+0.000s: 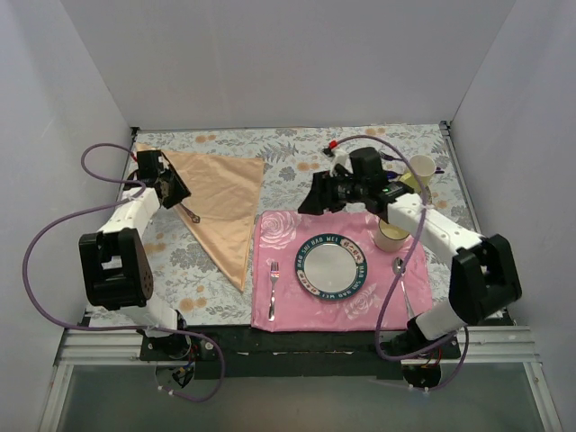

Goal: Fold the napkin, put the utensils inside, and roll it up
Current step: Place the utensil onto the napkin

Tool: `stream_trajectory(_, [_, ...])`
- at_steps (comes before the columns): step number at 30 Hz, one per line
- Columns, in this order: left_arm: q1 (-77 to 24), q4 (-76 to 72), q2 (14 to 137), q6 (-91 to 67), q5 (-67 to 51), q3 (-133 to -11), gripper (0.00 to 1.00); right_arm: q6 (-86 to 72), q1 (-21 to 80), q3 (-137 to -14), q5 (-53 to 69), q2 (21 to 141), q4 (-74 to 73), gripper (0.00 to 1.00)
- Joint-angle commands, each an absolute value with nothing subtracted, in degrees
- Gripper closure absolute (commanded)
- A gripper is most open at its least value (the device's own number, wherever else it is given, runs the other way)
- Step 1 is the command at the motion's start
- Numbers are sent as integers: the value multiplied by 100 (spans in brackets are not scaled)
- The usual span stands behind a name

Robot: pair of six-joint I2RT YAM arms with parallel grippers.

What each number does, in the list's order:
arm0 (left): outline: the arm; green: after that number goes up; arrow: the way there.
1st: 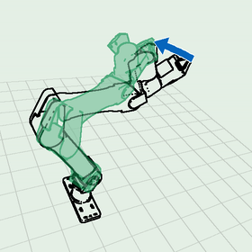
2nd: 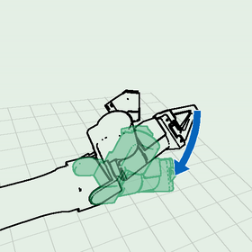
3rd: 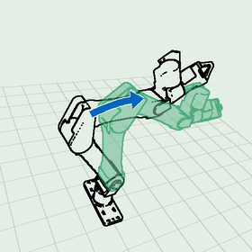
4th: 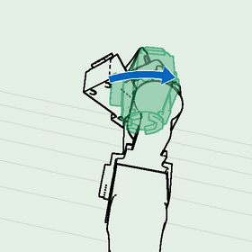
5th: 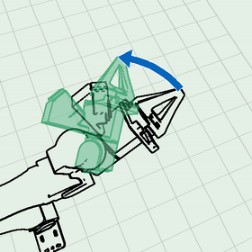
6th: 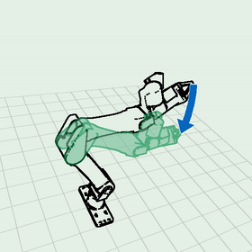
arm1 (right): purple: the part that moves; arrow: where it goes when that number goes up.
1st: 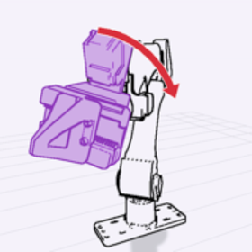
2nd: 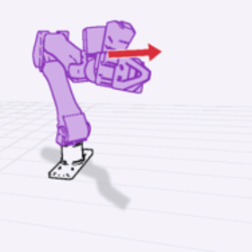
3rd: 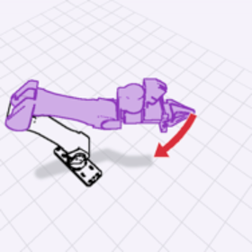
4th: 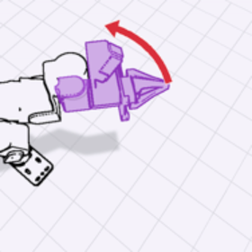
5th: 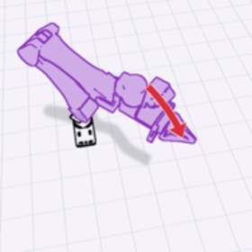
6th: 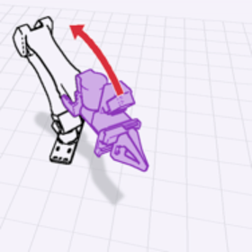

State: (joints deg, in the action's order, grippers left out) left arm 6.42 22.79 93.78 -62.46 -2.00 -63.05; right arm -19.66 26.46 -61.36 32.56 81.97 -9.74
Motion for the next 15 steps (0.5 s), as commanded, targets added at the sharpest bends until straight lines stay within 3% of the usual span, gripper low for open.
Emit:
stream_trajectory(1, [598,2347,8580,-6477,-815,-6487,64,-2171,3374,-6950,2453,9452,-159,32])
stream_trajectory(4, [554,2294,8360,-6556,-749,-6197,60,-2188,3752,-7741,2172,10428,-131,36])
stream_trajectory(6, [597,2023,8245,-6810,-572,-6030,50,-2101,3972,-8453,2188,11070,-298,37])
stream_trajectory(9, [791,1514,8358,-7039,-493,-6143,45,-1987,4227,-9131,2276,11643,-632,38])
stream_trajectory(15, [1730,505,9544,-7795,-1116,-6776,42,-1398,4702,-9949,2724,12155,-1449,40])
